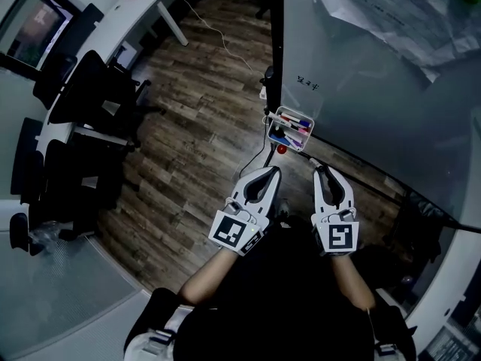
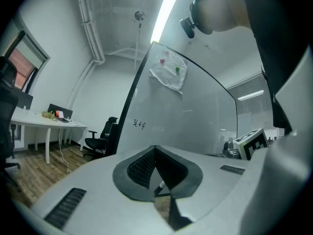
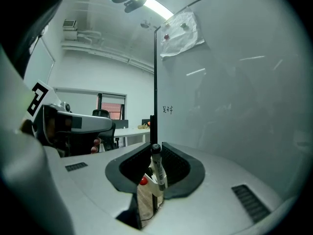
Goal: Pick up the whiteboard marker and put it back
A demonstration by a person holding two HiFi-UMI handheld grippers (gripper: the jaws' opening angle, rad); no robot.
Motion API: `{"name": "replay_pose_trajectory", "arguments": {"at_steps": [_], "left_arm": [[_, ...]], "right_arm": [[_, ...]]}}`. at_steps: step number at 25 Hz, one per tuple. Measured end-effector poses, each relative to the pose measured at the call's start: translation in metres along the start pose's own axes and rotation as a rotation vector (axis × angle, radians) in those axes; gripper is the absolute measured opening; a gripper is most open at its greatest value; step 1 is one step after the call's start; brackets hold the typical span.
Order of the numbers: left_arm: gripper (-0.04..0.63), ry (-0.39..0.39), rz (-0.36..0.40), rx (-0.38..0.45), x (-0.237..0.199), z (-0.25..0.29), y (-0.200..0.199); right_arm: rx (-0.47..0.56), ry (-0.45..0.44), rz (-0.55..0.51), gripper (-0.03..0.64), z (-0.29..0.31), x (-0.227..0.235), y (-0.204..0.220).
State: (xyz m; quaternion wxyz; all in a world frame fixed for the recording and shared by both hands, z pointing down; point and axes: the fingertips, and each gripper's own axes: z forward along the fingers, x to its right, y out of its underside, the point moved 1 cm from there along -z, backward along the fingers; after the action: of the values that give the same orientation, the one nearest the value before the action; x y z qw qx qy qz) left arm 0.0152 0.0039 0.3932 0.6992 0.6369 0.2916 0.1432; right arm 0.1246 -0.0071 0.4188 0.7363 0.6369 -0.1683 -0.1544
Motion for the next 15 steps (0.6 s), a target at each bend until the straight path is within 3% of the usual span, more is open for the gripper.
{"name": "replay_pose_trajectory", "arguments": {"at_steps": [5, 12, 15], "left_arm": [[0.009, 0.005, 0.007, -0.007, -0.002, -0.002, 0.001], [0.009, 0.069, 0.013, -0.027, -0.009, 0.009, -0.002], [0.008, 0.083, 0.066, -0.044, -0.007, 0.014, -0.004]], "right_arm": [[0.006, -0.008, -0.006, 0.078, -0.003, -0.005, 0.001], [0.019, 0.039, -0.005, 0.078, 0.001, -0.006, -0.009], [0.017, 0.059, -0.003, 0.078, 0.002, -0.006, -0.011]]}}
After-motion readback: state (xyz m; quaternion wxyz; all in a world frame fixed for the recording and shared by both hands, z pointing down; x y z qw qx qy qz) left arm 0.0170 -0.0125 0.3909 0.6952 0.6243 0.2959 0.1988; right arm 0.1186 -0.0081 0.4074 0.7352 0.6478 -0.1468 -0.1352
